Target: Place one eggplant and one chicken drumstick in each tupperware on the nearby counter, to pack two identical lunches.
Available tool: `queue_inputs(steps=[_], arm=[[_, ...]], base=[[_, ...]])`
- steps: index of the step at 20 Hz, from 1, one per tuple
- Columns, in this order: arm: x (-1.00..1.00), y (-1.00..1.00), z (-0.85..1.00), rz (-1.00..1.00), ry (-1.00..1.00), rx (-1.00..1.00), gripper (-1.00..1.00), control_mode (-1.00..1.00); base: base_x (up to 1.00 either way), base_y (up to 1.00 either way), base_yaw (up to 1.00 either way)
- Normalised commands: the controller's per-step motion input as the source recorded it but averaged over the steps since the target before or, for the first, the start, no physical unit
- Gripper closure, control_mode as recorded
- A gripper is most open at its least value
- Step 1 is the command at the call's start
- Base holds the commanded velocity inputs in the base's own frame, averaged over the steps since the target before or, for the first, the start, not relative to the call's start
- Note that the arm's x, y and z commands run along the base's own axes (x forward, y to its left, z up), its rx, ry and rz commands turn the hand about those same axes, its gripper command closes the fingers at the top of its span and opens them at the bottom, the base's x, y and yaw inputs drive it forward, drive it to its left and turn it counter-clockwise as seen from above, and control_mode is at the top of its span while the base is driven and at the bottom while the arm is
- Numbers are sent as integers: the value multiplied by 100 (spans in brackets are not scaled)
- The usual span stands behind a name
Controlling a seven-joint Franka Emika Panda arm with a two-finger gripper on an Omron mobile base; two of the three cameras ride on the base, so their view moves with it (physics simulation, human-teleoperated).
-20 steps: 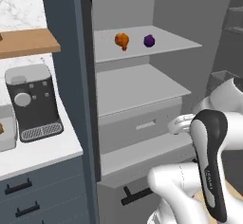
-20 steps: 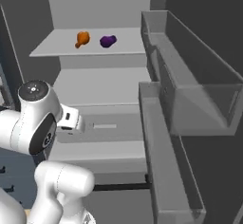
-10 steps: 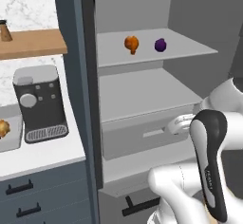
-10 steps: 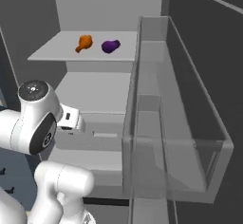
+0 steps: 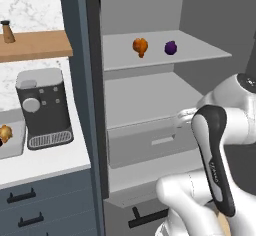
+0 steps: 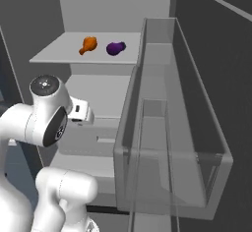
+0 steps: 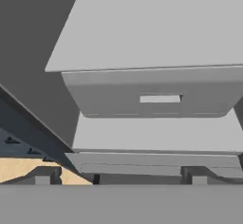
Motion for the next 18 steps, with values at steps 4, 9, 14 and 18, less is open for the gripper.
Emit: queue_inputs(steps=[4,9,14,18], arm=[[66,-4,72,-3,-17,0,-100,-100],[40,-19,57,-20,-17,0,-100,-100],[25,-15,72,-30,-14,0,-100,-100],[30,-12,68,-20,-21,1,-100,-100]], base=[[0,0,0],[0,0,0],[0,0,0],[0,0,0]])
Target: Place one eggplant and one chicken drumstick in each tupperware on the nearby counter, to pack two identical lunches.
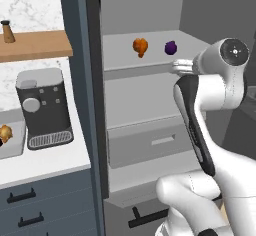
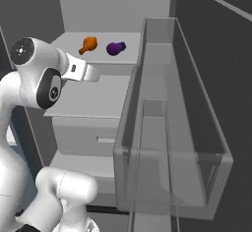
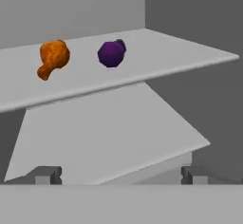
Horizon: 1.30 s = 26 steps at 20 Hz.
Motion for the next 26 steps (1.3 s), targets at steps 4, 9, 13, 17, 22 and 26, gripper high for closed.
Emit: queue_inputs(steps=[4,9,13,17,22,26], arm=[[41,-29,37,-3,-5,15,-100,-100],[62,-13,8,0,2,17,-100,-100],[77,0,1,0,7,3,-100,-100],[92,0,0,0,13,-2,-100,-100],[95,-2,-4,0,15,0,-100,-100],[91,-1,-10,0,7,0,-100,-100]], base=[[0,0,0],[0,0,0],[0,0,0],[0,0,0],[0,0,0],[0,0,0]])
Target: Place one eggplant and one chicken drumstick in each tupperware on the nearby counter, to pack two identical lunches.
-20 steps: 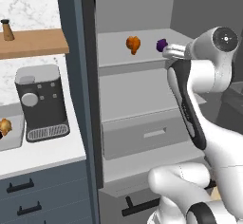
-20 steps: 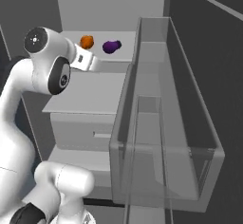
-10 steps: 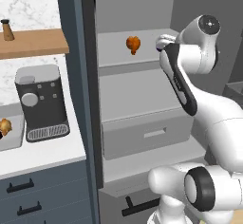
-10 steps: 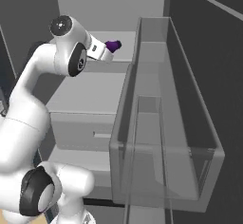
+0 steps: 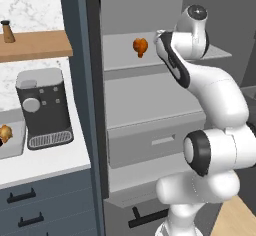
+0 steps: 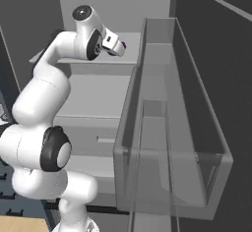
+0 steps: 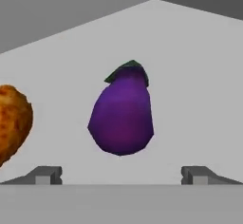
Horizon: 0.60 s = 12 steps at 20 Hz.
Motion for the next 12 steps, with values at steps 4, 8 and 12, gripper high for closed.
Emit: queue_inputs(steps=[4,8,12], arm=[[81,-9,-14,0,1,0,-100,-100],[64,-25,-24,0,0,0,-100,-100],[33,-17,-42,0,0,0,100,-100]], base=[[0,0,0],[0,0,0],[0,0,0]])
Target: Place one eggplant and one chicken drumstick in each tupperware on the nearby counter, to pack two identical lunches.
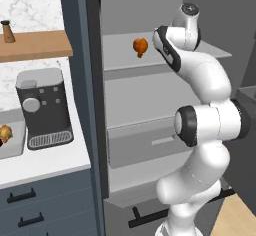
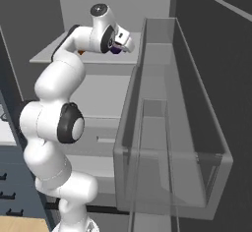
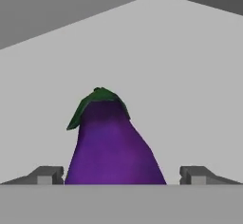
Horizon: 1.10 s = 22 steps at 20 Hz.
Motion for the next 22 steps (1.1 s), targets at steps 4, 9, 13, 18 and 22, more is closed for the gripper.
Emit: queue_inputs(steps=[4,9,13,18,22], arm=[[16,0,-57,0,0,-2,100,-100],[-30,0,-32,0,-1,0,100,-100],[-100,0,-5,0,-7,0,100,-100],[-100,8,0,3,-1,0,100,-100],[-100,14,0,7,0,0,100,-100]], base=[[0,0,0],[0,0,0],[0,0,0],[0,0,0],[0,0,0]])
